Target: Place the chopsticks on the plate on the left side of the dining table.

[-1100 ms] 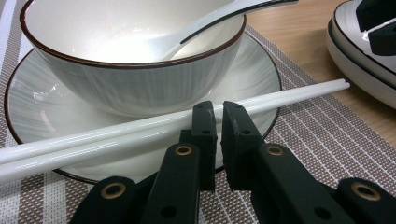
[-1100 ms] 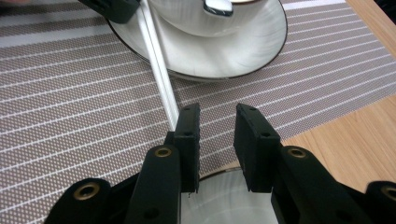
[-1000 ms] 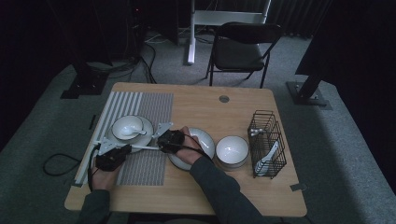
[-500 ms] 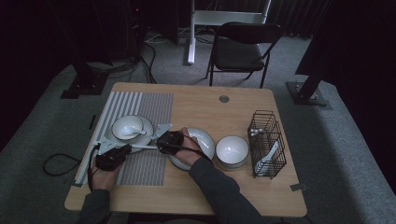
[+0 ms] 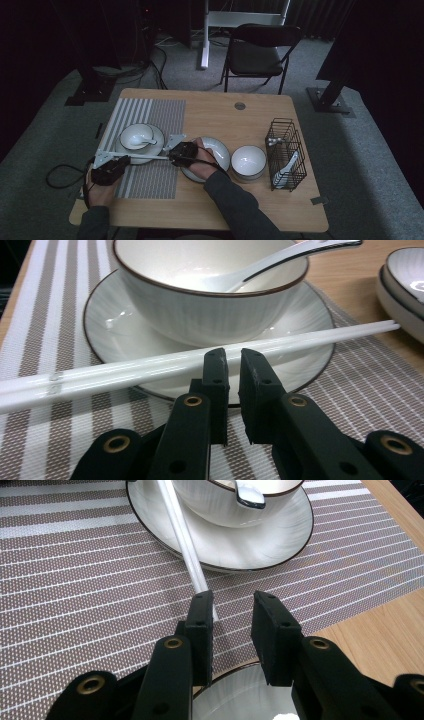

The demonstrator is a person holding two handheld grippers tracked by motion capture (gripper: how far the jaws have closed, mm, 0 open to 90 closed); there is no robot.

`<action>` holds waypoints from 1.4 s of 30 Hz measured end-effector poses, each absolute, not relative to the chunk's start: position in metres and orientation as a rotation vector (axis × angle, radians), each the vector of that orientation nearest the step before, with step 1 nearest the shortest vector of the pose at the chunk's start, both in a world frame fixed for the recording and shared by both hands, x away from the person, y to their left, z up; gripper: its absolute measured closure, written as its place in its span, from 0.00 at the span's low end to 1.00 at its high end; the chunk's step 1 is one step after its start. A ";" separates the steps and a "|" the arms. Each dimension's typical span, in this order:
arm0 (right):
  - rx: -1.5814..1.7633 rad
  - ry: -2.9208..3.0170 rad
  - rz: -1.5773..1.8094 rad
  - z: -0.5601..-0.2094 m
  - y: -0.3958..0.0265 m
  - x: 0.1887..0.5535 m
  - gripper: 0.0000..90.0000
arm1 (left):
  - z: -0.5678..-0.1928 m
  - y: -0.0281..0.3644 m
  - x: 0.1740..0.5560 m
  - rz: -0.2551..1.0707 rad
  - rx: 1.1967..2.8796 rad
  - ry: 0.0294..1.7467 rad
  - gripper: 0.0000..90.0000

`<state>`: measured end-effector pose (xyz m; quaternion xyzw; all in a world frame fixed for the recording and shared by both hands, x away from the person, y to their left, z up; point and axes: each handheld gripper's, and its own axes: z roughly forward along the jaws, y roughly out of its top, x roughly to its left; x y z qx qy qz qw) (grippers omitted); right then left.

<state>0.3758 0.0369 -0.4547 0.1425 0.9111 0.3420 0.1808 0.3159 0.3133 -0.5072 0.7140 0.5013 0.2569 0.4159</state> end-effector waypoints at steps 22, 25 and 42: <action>0.405 2.561 0.985 -0.453 0.032 0.371 0.78 | -0.510 0.313 0.321 0.636 1.794 1.268 0.91; 0.399 2.561 0.987 -0.453 0.030 0.368 0.78 | -0.508 0.312 0.318 0.640 1.792 1.260 0.90; 0.400 2.561 1.062 -0.457 0.015 0.338 0.78 | -0.497 0.306 0.305 0.669 1.788 1.217 0.89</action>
